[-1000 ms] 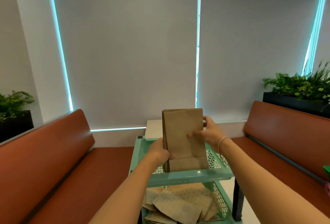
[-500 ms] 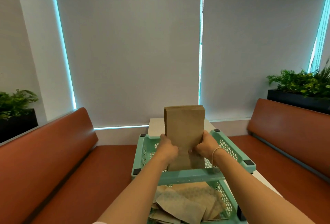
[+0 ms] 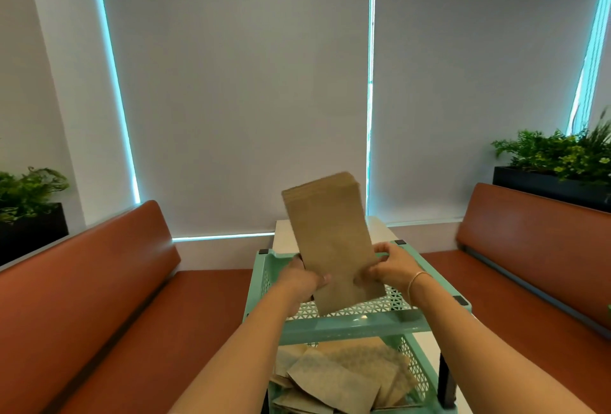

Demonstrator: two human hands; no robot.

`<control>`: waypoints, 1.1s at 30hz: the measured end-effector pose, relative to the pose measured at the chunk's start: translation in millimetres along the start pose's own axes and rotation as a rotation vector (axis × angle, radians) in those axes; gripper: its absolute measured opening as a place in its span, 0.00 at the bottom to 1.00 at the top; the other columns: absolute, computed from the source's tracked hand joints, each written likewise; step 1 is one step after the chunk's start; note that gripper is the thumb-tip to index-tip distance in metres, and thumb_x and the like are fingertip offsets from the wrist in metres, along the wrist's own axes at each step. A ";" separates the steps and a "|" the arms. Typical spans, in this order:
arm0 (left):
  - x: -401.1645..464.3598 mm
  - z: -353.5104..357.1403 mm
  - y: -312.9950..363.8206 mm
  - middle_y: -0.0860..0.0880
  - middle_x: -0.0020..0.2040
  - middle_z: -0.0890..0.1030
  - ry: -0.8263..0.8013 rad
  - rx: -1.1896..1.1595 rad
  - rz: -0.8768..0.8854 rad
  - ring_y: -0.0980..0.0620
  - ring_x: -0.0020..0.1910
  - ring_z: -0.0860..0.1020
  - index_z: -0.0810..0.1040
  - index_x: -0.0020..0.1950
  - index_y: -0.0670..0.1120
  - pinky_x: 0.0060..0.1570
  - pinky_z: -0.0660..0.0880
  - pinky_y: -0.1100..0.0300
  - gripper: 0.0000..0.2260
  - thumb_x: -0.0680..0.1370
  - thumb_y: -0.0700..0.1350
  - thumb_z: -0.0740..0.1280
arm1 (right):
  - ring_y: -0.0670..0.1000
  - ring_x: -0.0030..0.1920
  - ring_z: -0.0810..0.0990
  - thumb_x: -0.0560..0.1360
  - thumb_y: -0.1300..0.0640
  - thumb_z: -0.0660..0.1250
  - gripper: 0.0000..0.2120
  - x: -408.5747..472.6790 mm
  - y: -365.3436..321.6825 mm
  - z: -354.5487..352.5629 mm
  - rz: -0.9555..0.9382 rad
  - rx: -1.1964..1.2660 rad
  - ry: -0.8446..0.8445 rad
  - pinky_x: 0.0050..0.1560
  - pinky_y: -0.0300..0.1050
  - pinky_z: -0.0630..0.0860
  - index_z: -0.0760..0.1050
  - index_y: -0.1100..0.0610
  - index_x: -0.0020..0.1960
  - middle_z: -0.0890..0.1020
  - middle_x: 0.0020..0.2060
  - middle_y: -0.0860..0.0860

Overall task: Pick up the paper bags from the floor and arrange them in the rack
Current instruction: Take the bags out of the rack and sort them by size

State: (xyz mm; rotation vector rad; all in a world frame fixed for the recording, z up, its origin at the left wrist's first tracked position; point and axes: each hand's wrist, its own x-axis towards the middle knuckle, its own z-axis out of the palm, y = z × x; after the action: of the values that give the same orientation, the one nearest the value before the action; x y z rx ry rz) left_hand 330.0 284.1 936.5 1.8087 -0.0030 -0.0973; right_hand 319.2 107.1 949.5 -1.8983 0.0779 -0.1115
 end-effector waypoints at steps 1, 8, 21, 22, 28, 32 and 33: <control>-2.5 1.1 1.9 0.44 0.64 0.76 -0.017 -0.151 -0.014 0.45 0.60 0.76 0.68 0.68 0.42 0.56 0.75 0.52 0.23 0.75 0.34 0.68 | 0.58 0.49 0.80 0.62 0.73 0.74 0.24 -0.6 -3.2 -3.1 0.009 0.150 -0.003 0.48 0.51 0.80 0.71 0.59 0.53 0.80 0.49 0.59; -14.1 20.1 8.9 0.40 0.62 0.76 -0.084 -0.673 -0.047 0.44 0.53 0.75 0.69 0.66 0.40 0.50 0.74 0.45 0.18 0.77 0.31 0.63 | 0.57 0.47 0.77 0.65 0.76 0.71 0.39 -4.1 -16.9 -8.6 0.007 0.606 -0.006 0.48 0.52 0.77 0.60 0.58 0.70 0.75 0.51 0.58; -8.3 -15.0 20.5 0.45 0.55 0.79 0.207 -0.704 -0.029 0.48 0.53 0.77 0.71 0.64 0.40 0.58 0.72 0.50 0.24 0.70 0.33 0.73 | 0.57 0.45 0.79 0.62 0.82 0.66 0.27 -1.1 -16.3 -36.9 -0.062 0.398 -0.006 0.36 0.49 0.79 0.73 0.63 0.57 0.80 0.45 0.59; -7.1 -22.1 20.9 0.46 0.52 0.79 0.230 -0.661 0.008 0.50 0.48 0.77 0.70 0.63 0.40 0.53 0.73 0.53 0.24 0.70 0.32 0.72 | 0.58 0.46 0.79 0.61 0.82 0.67 0.29 0.6 -13.5 -40.7 -0.055 0.374 0.006 0.37 0.48 0.79 0.72 0.64 0.59 0.80 0.47 0.61; -9.3 -18.2 20.7 0.42 0.60 0.77 0.190 -0.059 0.020 0.43 0.58 0.77 0.69 0.65 0.41 0.60 0.75 0.49 0.23 0.72 0.35 0.72 | 0.61 0.48 0.79 0.61 0.82 0.66 0.26 5.8 -0.6 -35.7 -0.026 0.168 0.043 0.45 0.54 0.79 0.75 0.64 0.55 0.80 0.44 0.60; -13.9 -3.8 9.3 0.41 0.67 0.69 0.193 0.061 -0.066 0.42 0.65 0.71 0.55 0.74 0.44 0.63 0.71 0.48 0.32 0.76 0.40 0.69 | 0.60 0.55 0.76 0.66 0.74 0.67 0.20 8.5 15.0 -21.3 0.112 -0.085 -0.003 0.59 0.59 0.74 0.75 0.59 0.56 0.79 0.50 0.58; -14.5 -2.0 6.8 0.42 0.67 0.69 0.181 0.092 -0.077 0.44 0.63 0.71 0.52 0.75 0.45 0.61 0.72 0.51 0.33 0.76 0.40 0.68 | 0.61 0.56 0.76 0.67 0.72 0.67 0.19 9.9 17.0 -20.7 0.130 -0.129 0.004 0.61 0.59 0.73 0.76 0.59 0.55 0.79 0.50 0.58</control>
State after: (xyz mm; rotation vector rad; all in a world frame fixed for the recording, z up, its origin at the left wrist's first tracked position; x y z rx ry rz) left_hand 316.1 285.2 944.5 1.9044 0.1932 0.0123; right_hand 326.7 81.0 940.4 -2.0163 0.2158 -0.0222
